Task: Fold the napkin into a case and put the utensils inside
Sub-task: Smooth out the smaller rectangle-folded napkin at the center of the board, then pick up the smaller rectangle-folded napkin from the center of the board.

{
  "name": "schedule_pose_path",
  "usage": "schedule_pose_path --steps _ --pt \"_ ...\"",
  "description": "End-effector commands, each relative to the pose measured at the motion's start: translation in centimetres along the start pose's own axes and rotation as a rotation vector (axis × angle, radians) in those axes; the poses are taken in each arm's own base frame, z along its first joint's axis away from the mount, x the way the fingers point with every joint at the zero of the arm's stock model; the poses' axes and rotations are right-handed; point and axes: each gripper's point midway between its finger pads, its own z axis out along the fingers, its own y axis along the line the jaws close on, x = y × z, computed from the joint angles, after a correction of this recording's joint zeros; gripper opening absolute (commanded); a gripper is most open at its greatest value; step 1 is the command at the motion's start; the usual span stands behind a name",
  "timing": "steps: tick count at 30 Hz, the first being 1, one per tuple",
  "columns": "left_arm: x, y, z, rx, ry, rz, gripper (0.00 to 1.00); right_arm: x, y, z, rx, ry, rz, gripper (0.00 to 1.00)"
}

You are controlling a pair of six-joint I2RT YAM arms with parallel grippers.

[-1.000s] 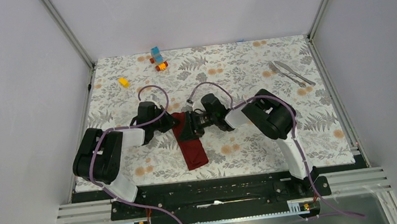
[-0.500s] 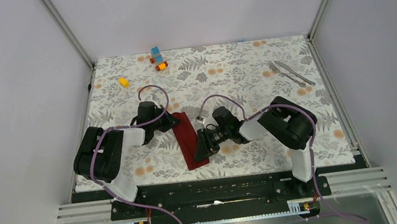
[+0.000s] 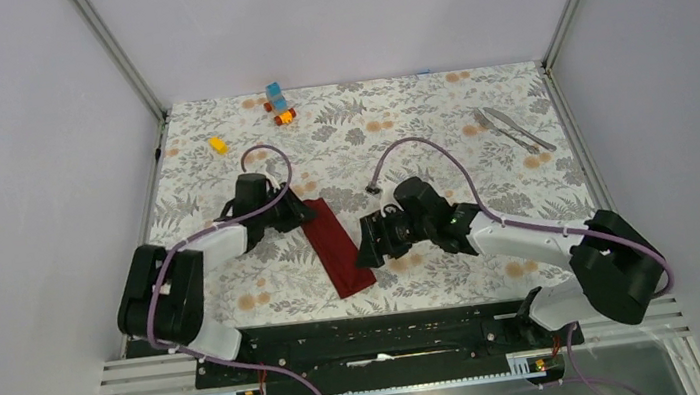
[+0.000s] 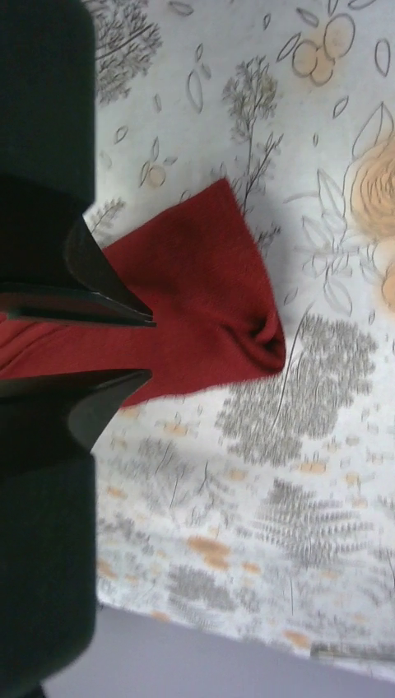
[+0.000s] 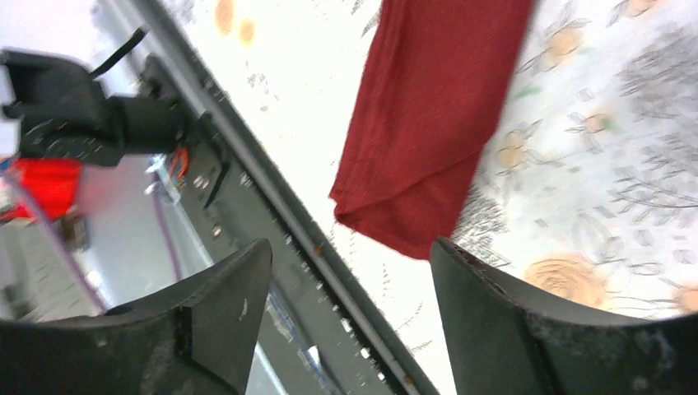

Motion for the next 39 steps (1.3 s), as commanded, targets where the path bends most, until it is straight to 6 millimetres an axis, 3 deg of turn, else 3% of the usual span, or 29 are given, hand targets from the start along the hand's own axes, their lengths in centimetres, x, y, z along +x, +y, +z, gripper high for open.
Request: schedule_pose_path --steps 1,4,6,9,12,14,17,24,31,35,39 --pt "-2.7 -5.3 -3.8 0.127 -0.038 0.076 0.34 -2.9 -2.5 -0.2 0.284 -0.111 -0.110 0.79" --pt "-3.8 -6.7 -6.4 0.147 -0.066 0.104 0.39 -5.5 -2.1 1.1 0.426 -0.161 -0.163 0.80" --pt "-4.9 -6.4 -8.2 0.124 -0.109 0.104 0.41 -6.4 -1.7 2.7 0.527 -0.161 -0.193 0.80" --pt "-7.3 -3.3 -11.5 -0.029 -0.241 0.051 0.48 -7.9 -1.2 4.4 0.719 -0.204 -0.228 0.82" --pt "-8.8 0.8 -15.4 -0.227 -0.394 -0.050 0.59 -8.2 -0.8 6.7 0.847 -0.198 -0.243 0.83" --pt "-9.5 2.2 -18.0 -0.295 -0.491 -0.074 0.65 -8.1 -1.2 7.9 0.911 -0.177 -0.247 0.83" --pt "-9.5 3.2 -19.8 -0.360 -0.544 -0.071 0.70 -7.8 -1.2 9.9 0.927 -0.148 -0.298 0.81" --pt "-8.8 3.8 -20.9 -0.375 -0.569 -0.080 0.70 -6.7 -2.4 12.0 0.962 -0.084 -0.348 0.73" --pt "-8.6 4.4 -20.5 -0.389 -0.564 -0.085 0.70 -6.2 -3.8 13.0 1.001 -0.065 -0.374 0.57" --pt "-8.6 4.3 -20.7 -0.383 -0.574 -0.082 0.70 -5.8 -4.5 13.4 1.026 -0.061 -0.385 0.54" --pt "-8.5 4.4 -21.0 -0.394 -0.580 -0.084 0.70 -5.8 -5.0 13.6 1.043 -0.059 -0.397 0.40"
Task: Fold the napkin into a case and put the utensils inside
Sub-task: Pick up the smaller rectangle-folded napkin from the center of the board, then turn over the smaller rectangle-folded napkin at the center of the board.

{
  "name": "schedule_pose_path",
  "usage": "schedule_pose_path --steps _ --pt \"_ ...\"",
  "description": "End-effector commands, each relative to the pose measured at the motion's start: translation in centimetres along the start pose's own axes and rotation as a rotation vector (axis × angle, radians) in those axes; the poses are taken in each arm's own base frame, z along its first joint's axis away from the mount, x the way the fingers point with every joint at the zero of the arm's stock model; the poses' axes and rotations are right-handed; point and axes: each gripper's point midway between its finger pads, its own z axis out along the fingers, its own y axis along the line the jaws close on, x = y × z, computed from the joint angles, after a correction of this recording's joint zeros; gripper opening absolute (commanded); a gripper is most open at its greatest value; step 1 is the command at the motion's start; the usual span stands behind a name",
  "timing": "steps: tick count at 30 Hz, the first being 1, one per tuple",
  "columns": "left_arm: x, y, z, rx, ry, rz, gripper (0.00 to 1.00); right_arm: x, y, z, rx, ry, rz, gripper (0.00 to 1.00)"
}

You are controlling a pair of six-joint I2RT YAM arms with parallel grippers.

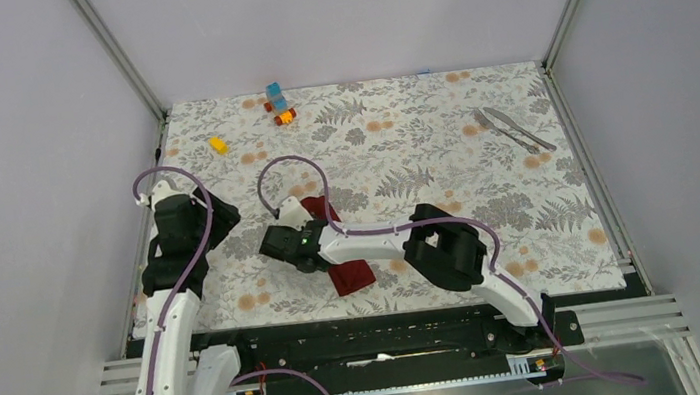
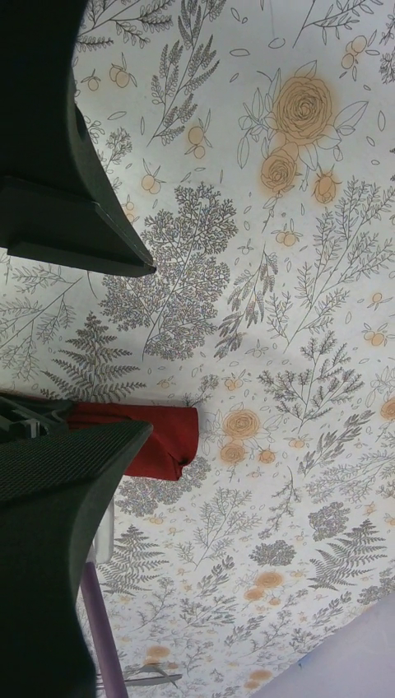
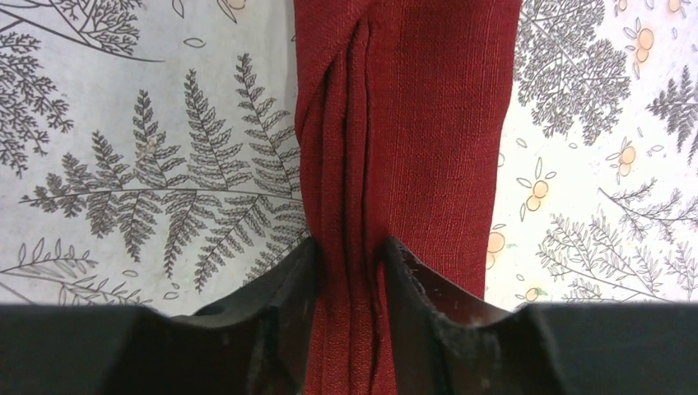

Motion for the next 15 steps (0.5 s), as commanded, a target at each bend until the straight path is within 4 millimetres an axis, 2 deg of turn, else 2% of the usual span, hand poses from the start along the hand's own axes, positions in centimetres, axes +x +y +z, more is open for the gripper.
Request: schedule_pose_path --steps 1,7,9,12,14,15 --pt "-1.0 0.3 -0.4 -0.008 -0.054 0.010 0.70 -0.1 -0.4 0.5 0.062 -0.021 -0.029 0.35" --pt "-0.9 0.6 -0.4 -0.022 -0.053 0.010 0.70 -3.0 0.0 -2.5 -0.049 -0.091 0.014 0.02" --pt "-0.8 0.7 -0.3 -0.026 -0.047 0.011 0.70 -3.9 0.3 -4.1 -0.141 -0.100 0.046 0.00" --pt "-0.5 0.8 -0.2 -0.030 -0.036 0.012 0.70 -4.9 1.9 -7.2 -0.447 -0.082 0.151 0.00" --pt "-0.3 0.7 -0.2 -0.024 -0.027 0.012 0.70 -5.1 2.1 -8.8 -0.638 -0.059 0.241 0.00" --pt "-0.2 0.6 -0.2 -0.019 -0.022 0.012 0.70 -5.3 1.5 -9.2 -0.726 -0.029 0.313 0.00"
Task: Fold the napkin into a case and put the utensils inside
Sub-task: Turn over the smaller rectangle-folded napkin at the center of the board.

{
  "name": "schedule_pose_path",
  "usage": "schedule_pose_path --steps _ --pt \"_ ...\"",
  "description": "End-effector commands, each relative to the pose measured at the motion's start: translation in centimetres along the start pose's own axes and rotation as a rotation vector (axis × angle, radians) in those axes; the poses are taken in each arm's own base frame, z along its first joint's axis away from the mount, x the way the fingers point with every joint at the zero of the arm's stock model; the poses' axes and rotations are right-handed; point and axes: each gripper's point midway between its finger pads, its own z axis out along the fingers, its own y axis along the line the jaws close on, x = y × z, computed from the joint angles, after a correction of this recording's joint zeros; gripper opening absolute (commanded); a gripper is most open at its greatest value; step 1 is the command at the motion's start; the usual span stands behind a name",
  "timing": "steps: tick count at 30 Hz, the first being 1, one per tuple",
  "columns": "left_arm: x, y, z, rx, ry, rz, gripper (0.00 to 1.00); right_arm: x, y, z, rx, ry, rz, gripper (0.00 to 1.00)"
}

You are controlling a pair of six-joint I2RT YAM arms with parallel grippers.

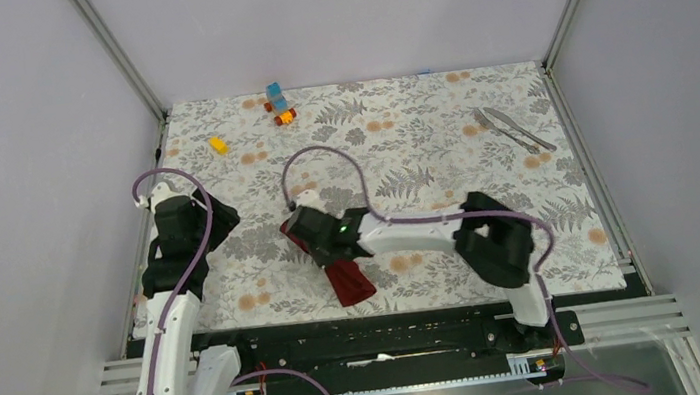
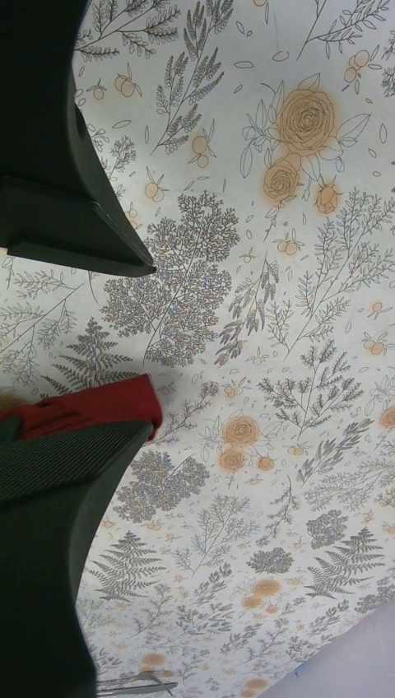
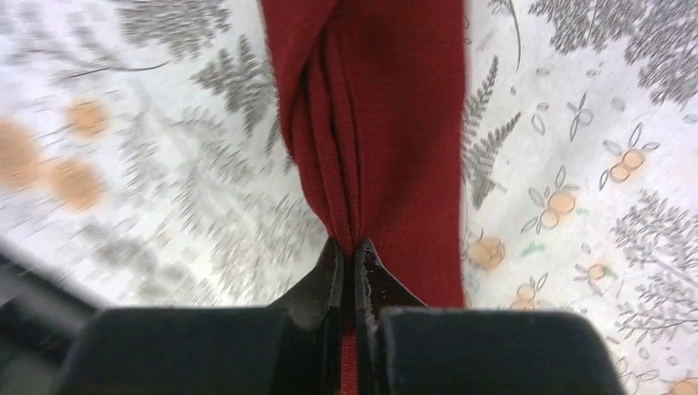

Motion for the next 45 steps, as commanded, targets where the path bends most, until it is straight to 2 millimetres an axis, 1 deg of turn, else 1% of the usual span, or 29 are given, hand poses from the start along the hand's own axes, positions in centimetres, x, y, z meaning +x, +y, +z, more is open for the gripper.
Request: schedule_pose_path --steps 1,2,3,4,7,10,12,16,17,20,21,23,25,26,27,28,29,30,32,34,35,36,38,40,41,42,43,44,45 --pt "-0.1 0.1 0.1 0.005 -0.007 0.012 0.70 -5.5 2.4 -5.8 -0.531 -0.055 0.299 0.00" --pt "0.1 -0.2 0.1 0.020 0.002 0.012 0.70 -6.0 2.5 -6.7 -0.643 -0.062 0.349 0.00" --pt "0.5 -0.8 0.0 0.055 0.021 0.012 0.70 -5.7 2.4 -6.9 -0.738 -0.043 0.399 0.00" --pt "0.8 -1.4 0.0 0.094 0.041 0.012 0.70 -6.2 2.5 -7.4 -0.846 -0.060 0.438 0.00" --pt "2.2 -4.1 -0.3 0.256 0.110 0.017 0.70 -5.8 1.4 -7.8 -1.056 -0.029 0.555 0.00" --pt "3.6 -6.0 -0.6 0.379 0.193 0.029 0.70 -4.6 -0.6 -6.6 -1.108 0.002 0.628 0.00" --pt "4.5 -6.8 -0.7 0.451 0.240 0.072 0.66 -4.1 -2.0 -6.0 -1.136 0.002 0.666 0.00" --pt "6.0 -8.4 -0.9 0.571 0.333 0.065 0.64 -2.7 -5.3 -4.6 -1.131 0.015 0.736 0.01" --pt "6.5 -8.7 -0.9 0.593 0.357 0.057 0.63 -2.4 -6.2 -4.3 -1.123 0.014 0.753 0.02" --pt "7.8 -9.7 -0.6 0.667 0.426 0.025 0.63 -1.3 -9.7 -3.5 -1.086 0.007 0.812 0.12" --pt "8.2 -9.9 -0.3 0.679 0.442 0.009 0.63 -0.9 -10.9 -3.2 -1.069 0.001 0.827 0.17" --pt "9.5 -11.4 -0.4 0.728 0.488 0.012 0.63 0.2 -13.4 -2.4 -1.013 0.002 0.857 0.33" --pt "10.7 -13.3 -0.5 0.771 0.518 0.023 0.63 1.6 -15.8 -1.4 -0.904 0.012 0.852 0.48" --pt "11.6 -14.6 -0.7 0.804 0.544 0.032 0.63 2.3 -16.9 -0.9 -0.830 0.019 0.821 0.53" --pt "11.8 -15.6 -0.5 0.828 0.546 0.023 0.63 3.4 -18.0 -0.2 -0.722 0.048 0.775 0.57" --pt "12.6 -16.8 -0.7 0.857 0.570 0.018 0.63 4.0 -19.3 -0.1 -0.603 0.057 0.723 0.63" --pt "13.1 -17.9 -0.5 0.881 0.584 0.008 0.63 4.7 -20.3 -0.3 -0.509 0.067 0.689 0.67" --pt "13.4 -19.0 -0.4 0.905 0.594 0.004 0.62 5.0 -21.4 -0.9 -0.428 0.064 0.667 0.69" --pt "14.4 -21.1 0.5 0.927 0.623 0.009 0.60 5.6 -22.8 -2.8 -0.302 0.083 0.628 0.70" --pt "15.1 -23.5 1.5 0.954 0.644 0.018 0.57 5.3 -22.6 -4.6 -0.264 0.067 0.580 0.69" --pt "15.6 -24.5 2.0 0.965 0.655 0.020 0.56 5.2 -21.8 -5.4 -0.272 0.062 0.561 0.69" --pt "16.1 -25.3 2.8 0.972 0.662 0.023 0.54 5.0 -20.4 -6.1 -0.307 0.064 0.543 0.68" --pt "17.0 -26.4 4.7 0.965 0.674 0.023 0.51 4.8 -16.9 -7.3 -0.416 0.077 0.516 0.64" --pt "18.1 -26.9 6.7 0.950 0.696 0.018 0.46 4.8 -13.3 -8.2 -0.523 0.090 0.499 0.57" --pt "19.1 -26.7 7.9 0.934 0.719 0.009 0.44 4.8 -11.8 -8.5 -0.581 0.091 0.499 0.53" --pt "19.6 -26.8 8.7 0.928 0.725 0.005 0.43 5.0 -10.8 -8.5 -0.619 0.090 0.513 0.48" --pt "20.1 -26.6 9.5 0.915 0.728 0.006 0.41 5.4 -10.4 -8.3 -0.641 0.094 0.532 0.42" --pt "20.7 -26.1 10.7 0.879 0.728 0.009 0.41 6.1 -10.5 -7.7 -0.627 0.103 0.550 0.39" --pt "21.3 -25.5 11.8 0.843 0.727 0.018 0.40 7.3 -11.0 -6.8 -0.585 0.120 0.562 0.36"
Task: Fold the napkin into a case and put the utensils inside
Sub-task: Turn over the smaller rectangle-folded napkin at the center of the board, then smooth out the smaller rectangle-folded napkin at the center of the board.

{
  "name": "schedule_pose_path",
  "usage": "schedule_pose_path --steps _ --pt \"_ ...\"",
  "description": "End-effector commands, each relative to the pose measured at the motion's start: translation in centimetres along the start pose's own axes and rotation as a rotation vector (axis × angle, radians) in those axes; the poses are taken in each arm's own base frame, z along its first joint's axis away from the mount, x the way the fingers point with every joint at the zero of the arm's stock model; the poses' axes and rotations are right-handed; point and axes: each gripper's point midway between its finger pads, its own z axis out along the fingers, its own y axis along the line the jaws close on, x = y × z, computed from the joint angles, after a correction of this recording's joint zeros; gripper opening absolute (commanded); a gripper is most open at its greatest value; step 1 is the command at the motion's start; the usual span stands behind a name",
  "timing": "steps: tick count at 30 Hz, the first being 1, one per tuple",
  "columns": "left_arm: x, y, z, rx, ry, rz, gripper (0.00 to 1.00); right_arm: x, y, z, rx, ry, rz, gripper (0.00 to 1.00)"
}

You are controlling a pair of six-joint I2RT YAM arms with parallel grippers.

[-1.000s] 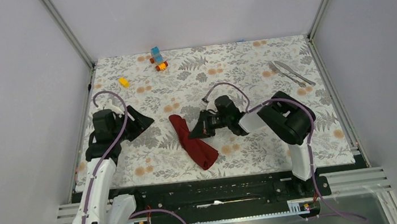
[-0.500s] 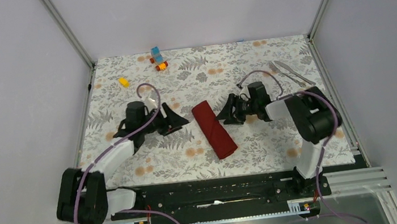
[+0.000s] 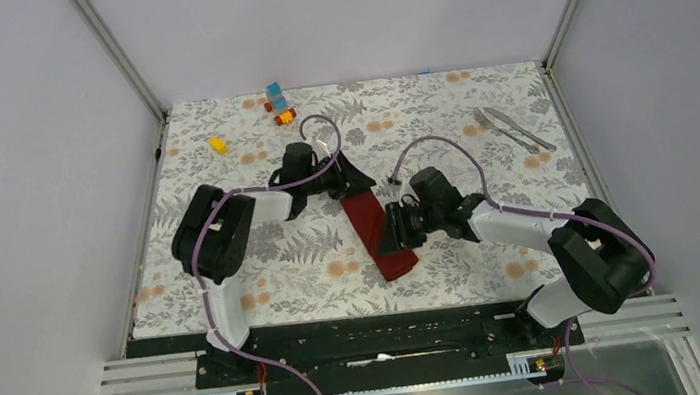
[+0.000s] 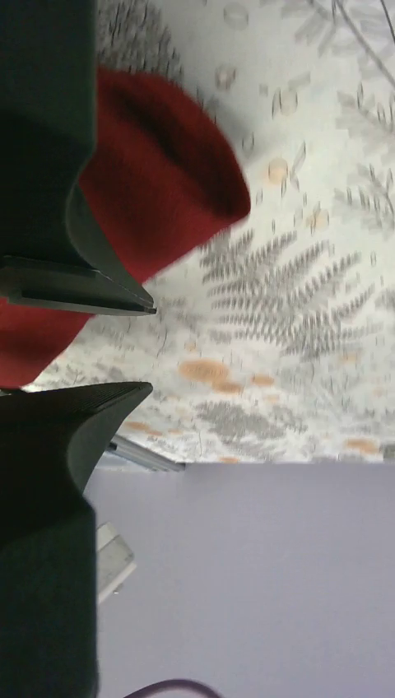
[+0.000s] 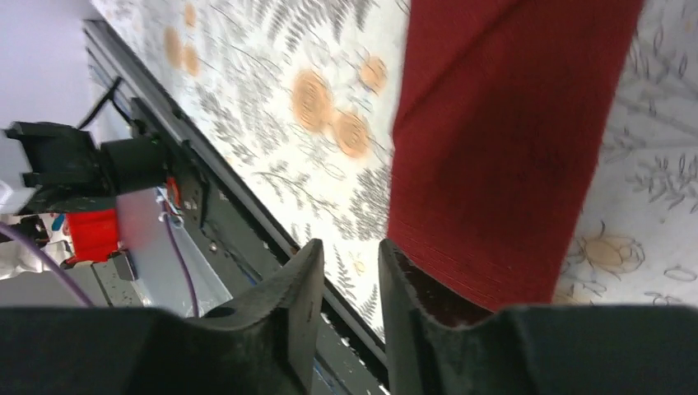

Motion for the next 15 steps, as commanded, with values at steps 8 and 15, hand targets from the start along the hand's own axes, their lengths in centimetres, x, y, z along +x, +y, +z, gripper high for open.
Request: schedule_pose_path --steps 8,15 --pt "-0.8 8.7 2.1 -0.181 -0.008 -0.038 0.35 5.5 -5.5 1.0 0.140 0.067 0.090 0.30" --pt "-1.8 5.9 1.8 -0.153 0.025 0.023 0.39 -0.2 2.5 -0.5 -0.100 -0.005 0.025 0.49"
